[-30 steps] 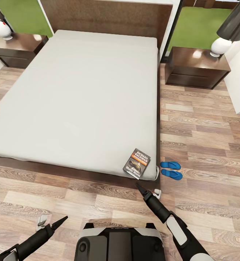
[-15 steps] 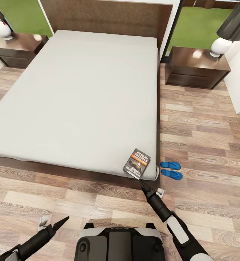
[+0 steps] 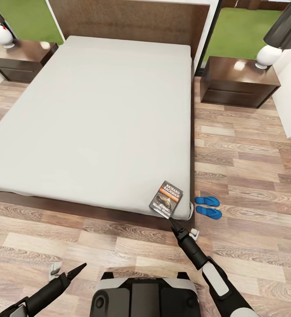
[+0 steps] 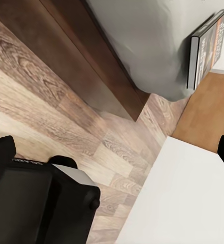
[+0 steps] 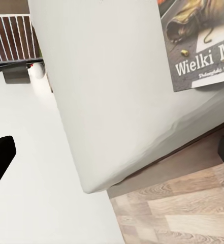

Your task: In the bedroom, move the book from the bed onto either nightstand, and place the two sandals side by side next to the bed.

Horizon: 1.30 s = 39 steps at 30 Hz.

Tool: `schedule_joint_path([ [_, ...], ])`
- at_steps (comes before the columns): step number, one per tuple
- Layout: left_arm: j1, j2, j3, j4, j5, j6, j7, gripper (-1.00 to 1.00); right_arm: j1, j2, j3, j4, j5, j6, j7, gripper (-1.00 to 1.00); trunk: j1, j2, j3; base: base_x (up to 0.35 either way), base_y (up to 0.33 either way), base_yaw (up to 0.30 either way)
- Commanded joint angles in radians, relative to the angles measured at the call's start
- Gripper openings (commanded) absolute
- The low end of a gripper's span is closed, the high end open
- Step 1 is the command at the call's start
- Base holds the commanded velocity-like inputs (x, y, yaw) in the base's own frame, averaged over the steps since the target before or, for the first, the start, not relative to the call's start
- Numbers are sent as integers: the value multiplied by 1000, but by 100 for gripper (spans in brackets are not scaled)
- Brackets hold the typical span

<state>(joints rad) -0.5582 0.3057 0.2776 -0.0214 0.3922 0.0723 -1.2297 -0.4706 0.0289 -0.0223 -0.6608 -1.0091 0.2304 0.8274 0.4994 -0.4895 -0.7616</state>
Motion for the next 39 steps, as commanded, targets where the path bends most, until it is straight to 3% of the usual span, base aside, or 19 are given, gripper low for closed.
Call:
schedule_joint_path([
  [1, 0, -1, 8, 1, -6, 8, -4, 100, 0, 0, -2, 0, -8, 10, 2, 100, 4, -8, -4, 0, 0, 0],
  [7, 0, -3, 8, 0, -6, 8, -4, 100, 0, 0, -4, 0, -8, 10, 2, 100, 27, -50, -23, 0, 0, 0],
  [17, -1, -5, 9, 1, -6, 9, -5, 100, 0, 0, -5, 0, -8, 10, 2, 100, 27, -50, -23, 0, 0, 0],
  [39, 0, -5, 9, 1, -6, 10, -6, 100, 0, 0, -6, 2, -8, 10, 2, 100, 112, -204, -92, 0, 0, 0],
])
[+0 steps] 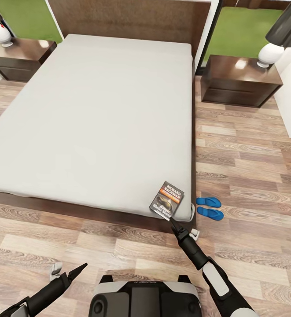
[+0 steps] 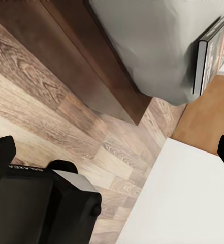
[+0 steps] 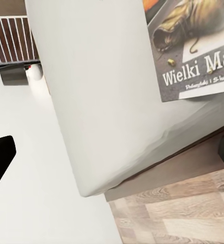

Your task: In the bedroom, move the book from the bed onto either nightstand, and place the two sandals side by side next to the bed.

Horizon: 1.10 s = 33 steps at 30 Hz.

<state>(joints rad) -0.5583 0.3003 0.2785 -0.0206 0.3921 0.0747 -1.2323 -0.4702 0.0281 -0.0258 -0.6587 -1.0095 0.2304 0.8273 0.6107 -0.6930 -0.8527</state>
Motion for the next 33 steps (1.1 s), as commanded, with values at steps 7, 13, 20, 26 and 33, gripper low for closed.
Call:
schedule_joint_path([
  [7, 0, 0, 7, 0, -6, 8, -3, 100, 0, 1, -3, 0, -8, 10, 3, 100, 27, -50, -23, 0, 0, 0],
  [13, 0, 0, 7, 0, -6, 8, -3, 100, 0, 1, -3, 0, -8, 10, 3, 100, 50, -92, -41, 0, 0, 0],
  [20, 0, 0, 7, 0, -6, 8, -3, 100, 0, 1, -3, 0, -8, 10, 3, 100, 77, -141, -63, 0, 0, 0],
  [26, 0, 0, 7, 1, -6, 8, -3, 100, 0, 1, -3, 0, -8, 10, 3, 100, 100, -183, -82, 0, 0, 0],
  [33, 0, -1, 7, 1, -6, 8, -3, 100, 0, 0, -3, -1, -8, 10, 3, 100, 127, -232, -104, 0, 0, 0],
])
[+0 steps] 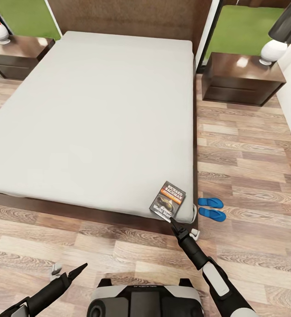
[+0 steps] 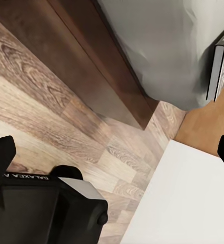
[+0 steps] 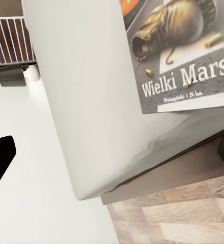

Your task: In the bedroom, move the book from the bed onto either nightstand, and place the two sandals side by side next to the bed.

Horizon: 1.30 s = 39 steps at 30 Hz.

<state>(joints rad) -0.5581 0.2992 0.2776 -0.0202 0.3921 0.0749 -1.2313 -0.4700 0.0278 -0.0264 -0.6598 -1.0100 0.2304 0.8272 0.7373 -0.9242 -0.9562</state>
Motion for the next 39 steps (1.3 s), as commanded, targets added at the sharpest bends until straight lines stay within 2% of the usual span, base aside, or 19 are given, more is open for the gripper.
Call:
schedule_joint_path([
  [1, 0, 0, 8, 0, -6, 8, -4, 100, 0, 1, -3, 0, -7, 10, 3, 100, 4, -8, -4, 0, 0, 0],
  [39, -1, 0, 7, 0, -6, 8, -4, 100, -1, 1, -3, 2, -7, 10, 3, 100, 150, -274, -123, 0, 0, 0],
])
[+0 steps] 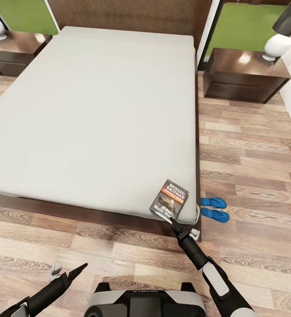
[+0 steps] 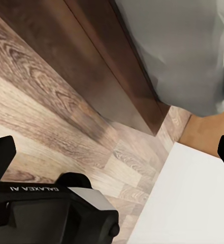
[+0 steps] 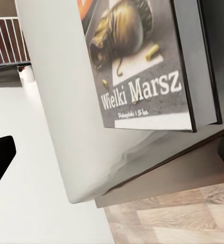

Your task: In the bedroom, move the book from the bed onto either nightstand, and place the two sandals side by side next to the bed.

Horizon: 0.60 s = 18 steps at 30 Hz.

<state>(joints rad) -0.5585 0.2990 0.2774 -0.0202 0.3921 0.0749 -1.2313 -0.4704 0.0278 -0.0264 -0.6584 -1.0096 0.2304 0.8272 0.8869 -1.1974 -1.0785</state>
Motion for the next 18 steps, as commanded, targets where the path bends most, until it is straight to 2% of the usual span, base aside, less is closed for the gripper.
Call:
schedule_joint_path([
  [1, 0, 0, 8, 0, -6, 8, -4, 100, 0, 1, -3, 0, -7, 10, 3, 100, 4, -8, -4, 0, 0, 0],
  [18, 0, 0, 8, 0, -6, 8, -5, 100, 0, 1, -3, 0, -7, 10, 3, 100, 69, -127, -57, 0, 0, 0],
])
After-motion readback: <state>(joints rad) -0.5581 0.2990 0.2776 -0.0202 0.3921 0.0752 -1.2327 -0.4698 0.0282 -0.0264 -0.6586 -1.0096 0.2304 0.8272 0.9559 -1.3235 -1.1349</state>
